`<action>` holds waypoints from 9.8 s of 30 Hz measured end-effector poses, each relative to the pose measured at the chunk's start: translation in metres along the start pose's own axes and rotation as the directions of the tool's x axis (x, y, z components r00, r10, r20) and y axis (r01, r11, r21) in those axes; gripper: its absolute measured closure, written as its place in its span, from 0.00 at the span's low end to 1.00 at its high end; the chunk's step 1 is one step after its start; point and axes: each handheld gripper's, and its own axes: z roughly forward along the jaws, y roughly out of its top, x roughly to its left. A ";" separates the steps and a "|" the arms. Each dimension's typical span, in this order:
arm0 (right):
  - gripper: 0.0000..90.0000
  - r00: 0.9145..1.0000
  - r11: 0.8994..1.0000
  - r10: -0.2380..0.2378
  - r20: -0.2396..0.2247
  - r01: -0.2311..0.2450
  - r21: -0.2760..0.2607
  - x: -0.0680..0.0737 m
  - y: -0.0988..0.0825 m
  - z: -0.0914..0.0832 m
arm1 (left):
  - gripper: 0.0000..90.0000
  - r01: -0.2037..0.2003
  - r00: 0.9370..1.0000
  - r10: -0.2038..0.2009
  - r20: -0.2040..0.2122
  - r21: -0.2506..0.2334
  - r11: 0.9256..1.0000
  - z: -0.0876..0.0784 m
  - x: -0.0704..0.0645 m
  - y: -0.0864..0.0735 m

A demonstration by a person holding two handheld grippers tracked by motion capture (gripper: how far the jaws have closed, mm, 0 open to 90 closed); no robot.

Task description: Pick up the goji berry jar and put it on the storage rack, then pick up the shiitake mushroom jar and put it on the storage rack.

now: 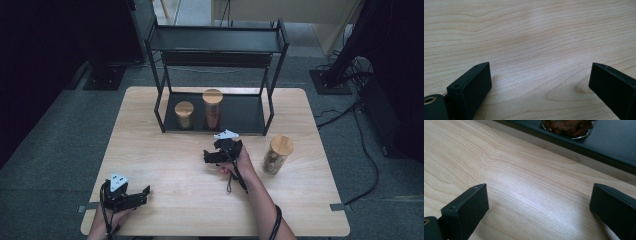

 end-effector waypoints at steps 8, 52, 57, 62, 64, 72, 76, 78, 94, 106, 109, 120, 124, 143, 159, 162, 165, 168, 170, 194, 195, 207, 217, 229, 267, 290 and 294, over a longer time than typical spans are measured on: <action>0.02 1.000 1.000 -0.012 0.003 0.012 0.003 0.003 -0.007 -0.007 | 0.05 -0.001 1.000 0.001 0.001 0.000 1.000 0.000 0.000 0.000; 0.02 0.994 0.994 -0.110 -0.030 0.109 -0.007 0.026 -0.046 -0.047 | 0.05 -0.007 1.000 0.007 0.004 0.003 1.000 0.000 0.000 0.000; 0.02 0.992 0.993 -0.119 -0.032 0.118 -0.005 0.026 -0.050 -0.051 | 0.05 -0.009 1.000 0.009 0.003 0.004 1.000 0.000 -0.001 0.000; 0.02 0.993 0.993 -0.114 -0.034 0.113 -0.010 0.025 -0.053 -0.055 | 0.05 -0.008 1.000 0.008 0.003 0.004 1.000 0.000 -0.001 0.000; 0.02 0.993 0.993 -0.114 -0.032 0.114 -0.012 0.024 -0.055 -0.057 | 0.05 -0.007 1.000 0.007 0.004 0.003 1.000 0.000 0.000 0.000; 0.02 0.990 0.990 -0.138 -0.019 0.137 -0.039 0.025 -0.061 -0.064 | 0.05 -0.004 1.000 0.004 0.009 0.000 1.000 0.000 0.000 0.000; 0.02 0.991 0.990 -0.134 -0.021 0.134 -0.038 0.023 -0.064 -0.067 | 0.05 -0.005 1.000 0.005 0.008 0.000 1.000 0.000 0.000 0.000; 0.02 0.991 0.990 -0.136 -0.020 0.135 -0.036 0.022 -0.065 -0.069 | 0.05 -0.006 1.000 0.006 0.007 0.002 1.000 0.000 0.000 0.000; 0.02 0.989 0.989 -0.145 -0.025 0.145 -0.013 0.014 -0.076 -0.080 | 0.05 -0.010 1.000 0.010 0.004 0.004 1.000 0.000 -0.001 0.000; 0.02 0.989 0.990 -0.144 -0.020 0.144 -0.010 0.006 -0.086 -0.091 | 0.05 -0.013 1.000 0.013 0.001 0.006 1.000 0.000 -0.001 0.000; 0.02 0.989 0.989 -0.147 -0.015 0.147 -0.012 0.004 -0.088 -0.093 | 0.05 -0.016 1.000 0.016 -0.001 0.007 1.000 0.000 -0.001 0.000; 0.02 0.988 0.988 -0.153 0.018 0.153 -0.021 -0.005 -0.098 -0.105 | 0.05 -0.018 1.000 0.018 -0.003 0.006 1.000 0.000 -0.001 0.000; 0.02 0.990 0.990 -0.141 0.018 0.141 -0.018 -0.011 -0.103 -0.111 | 0.05 -0.020 1.000 0.020 -0.005 0.008 1.000 0.001 -0.002 0.000; 0.02 0.992 0.993 -0.117 0.037 0.118 -0.025 -0.032 -0.117 -0.132 | 0.05 -0.023 1.000 0.023 -0.007 0.010 1.000 0.001 -0.002 0.000; 0.02 0.995 0.996 -0.082 0.064 0.084 -0.028 -0.055 -0.130 -0.150 | 0.05 -0.017 1.000 0.017 -0.009 0.009 1.000 0.001 -0.002 0.000; 0.02 0.994 0.997 -0.076 0.073 0.078 -0.027 -0.060 -0.132 -0.154 | 0.05 -0.017 1.000 0.018 -0.010 0.009 1.000 0.001 -0.002 0.000; 0.02 0.994 0.996 -0.078 0.083 0.081 -0.026 -0.065 -0.133 -0.156 | 0.05 -0.018 1.000 0.018 -0.010 0.009 1.000 0.001 -0.002 0.000; 0.02 0.993 0.996 -0.078 0.090 0.080 -0.024 -0.068 -0.134 -0.158 | 0.05 -0.018 1.000 0.018 -0.011 0.009 1.000 0.001 -0.002 0.000; 0.02 0.992 0.996 -0.078 0.096 0.081 -0.026 -0.070 -0.134 -0.160 | 0.05 -0.017 1.000 0.017 -0.011 0.009 1.000 0.001 -0.002 0.000; 0.02 0.986 0.999 -0.002 0.169 0.009 -0.042 -0.121 -0.161 -0.189 | 0.05 -0.016 1.000 0.017 -0.016 0.009 1.000 0.001 -0.002 0.000; 0.02 0.986 0.999 -0.001 0.169 0.009 -0.042 -0.122 -0.162 -0.190 | 0.05 -0.017 1.000 0.017 -0.017 0.010 1.000 0.001 -0.002 0.000; 0.02 0.989 0.999 -0.005 0.145 0.011 -0.046 -0.134 -0.173 -0.198 | 0.05 -0.013 0.999 0.013 -0.030 0.013 1.000 0.000 -0.003 0.000; 0.05 0.993 0.999 -0.002 0.120 0.006 -0.032 -0.135 -0.174 -0.198 | 0.05 -0.022 0.999 0.022 -0.023 0.013 1.000 0.001 -0.003 0.000; 0.05 0.992 1.000 -0.002 0.126 0.004 -0.019 -0.136 -0.170 -0.194 | 0.05 -0.023 0.999 0.023 -0.024 0.013 1.000 0.001 -0.003 0.000; 0.07 0.994 0.999 -0.029 0.104 0.032 -0.025 -0.120 -0.128 -0.164 | 0.05 -0.020 1.000 0.020 -0.019 0.012 1.000 0.001 -0.003 0.000; 0.09 0.995 0.998 -0.027 0.099 0.033 -0.054 -0.121 -0.096 -0.159 | 0.05 -0.018 1.000 0.019 -0.018 0.012 1.000 0.001 -0.003 0.000; 0.09 0.995 0.998 -0.033 0.098 0.038 -0.056 -0.122 -0.092 -0.160 | 0.05 -0.019 1.000 0.020 -0.018 0.012 1.000 0.001 -0.003 0.000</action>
